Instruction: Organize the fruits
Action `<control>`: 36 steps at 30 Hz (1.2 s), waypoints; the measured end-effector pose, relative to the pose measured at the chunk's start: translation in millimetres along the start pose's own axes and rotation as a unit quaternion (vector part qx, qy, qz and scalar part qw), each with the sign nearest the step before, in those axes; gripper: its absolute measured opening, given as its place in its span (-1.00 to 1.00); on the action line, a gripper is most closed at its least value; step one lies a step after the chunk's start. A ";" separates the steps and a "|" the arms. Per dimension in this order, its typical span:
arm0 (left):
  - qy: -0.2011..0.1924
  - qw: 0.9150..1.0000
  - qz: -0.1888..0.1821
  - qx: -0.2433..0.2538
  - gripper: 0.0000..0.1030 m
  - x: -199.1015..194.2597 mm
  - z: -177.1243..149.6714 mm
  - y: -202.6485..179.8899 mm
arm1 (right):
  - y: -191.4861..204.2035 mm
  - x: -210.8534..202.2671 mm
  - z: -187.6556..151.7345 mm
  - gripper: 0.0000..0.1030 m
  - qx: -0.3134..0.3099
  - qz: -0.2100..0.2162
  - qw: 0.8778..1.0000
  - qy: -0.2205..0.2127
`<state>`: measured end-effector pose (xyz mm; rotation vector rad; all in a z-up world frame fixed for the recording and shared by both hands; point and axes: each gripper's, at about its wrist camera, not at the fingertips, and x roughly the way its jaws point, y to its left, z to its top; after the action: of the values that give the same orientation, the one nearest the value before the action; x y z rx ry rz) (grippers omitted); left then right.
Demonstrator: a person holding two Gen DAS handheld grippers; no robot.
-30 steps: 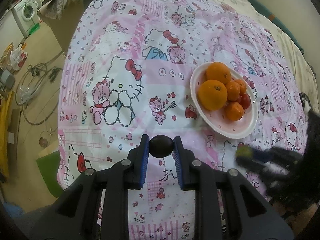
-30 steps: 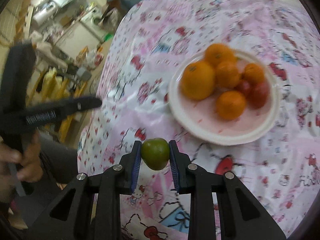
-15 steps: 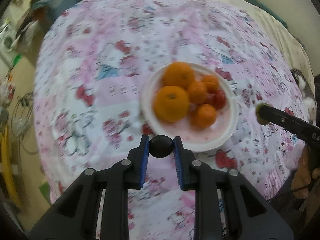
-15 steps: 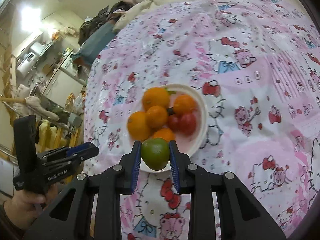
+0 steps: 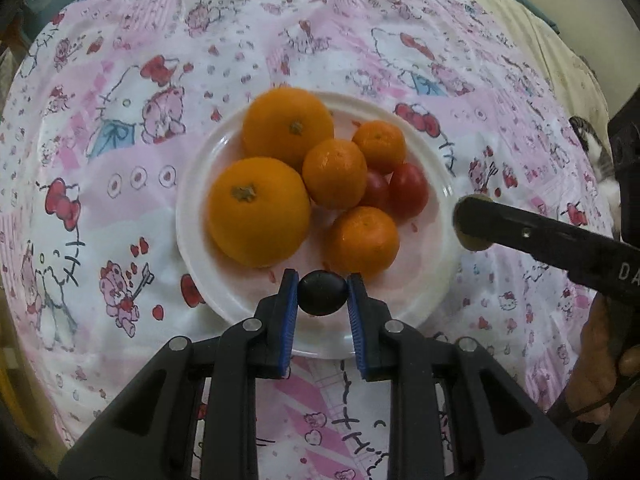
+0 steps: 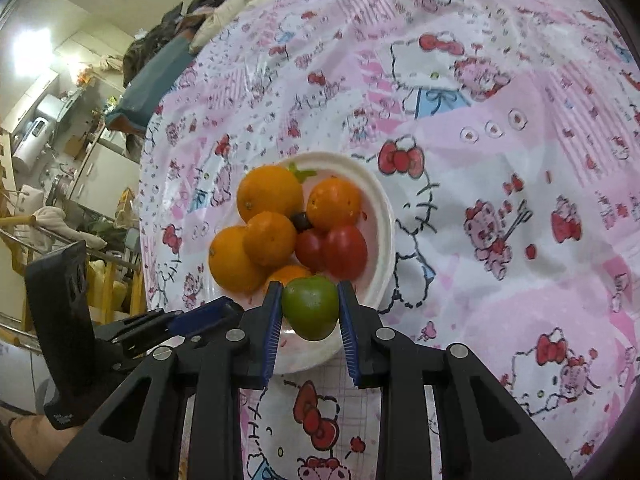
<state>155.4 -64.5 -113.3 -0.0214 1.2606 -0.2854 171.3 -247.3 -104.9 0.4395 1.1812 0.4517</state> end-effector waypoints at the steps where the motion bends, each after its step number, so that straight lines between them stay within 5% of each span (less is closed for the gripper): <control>1: 0.004 1.000 0.000 -0.001 -0.59 2.3 -0.7 0.7 | 0.4 4.4 -0.1 -0.44 -0.002 -0.003 1.000 0.005; 12: 0.011 1.000 0.007 -0.005 -0.58 9.6 2.2 3.1 | -2.8 27.8 1.9 -0.40 0.011 -0.016 0.999 0.028; 17: 0.016 1.000 0.009 -0.014 0.11 10.5 3.2 4.1 | -2.9 31.1 3.3 -0.38 0.014 -0.022 0.999 0.029; 22: 0.010 1.000 0.025 0.002 0.31 4.9 3.7 -0.9 | -3.6 29.8 5.5 -0.37 0.017 -0.019 0.999 0.025; 26: 0.008 0.999 0.033 0.011 0.34 0.4 2.1 -1.3 | -2.3 23.9 6.0 0.08 0.011 -0.022 1.000 0.017; 36: -0.027 0.998 0.056 -0.001 0.35 -21.1 -5.5 11.5 | 7.3 10.8 8.3 0.45 0.006 -0.014 1.000 0.001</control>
<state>146.8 -47.9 -97.2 0.0394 1.2038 -0.1863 181.7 -236.1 -106.6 0.4313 1.1920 0.4214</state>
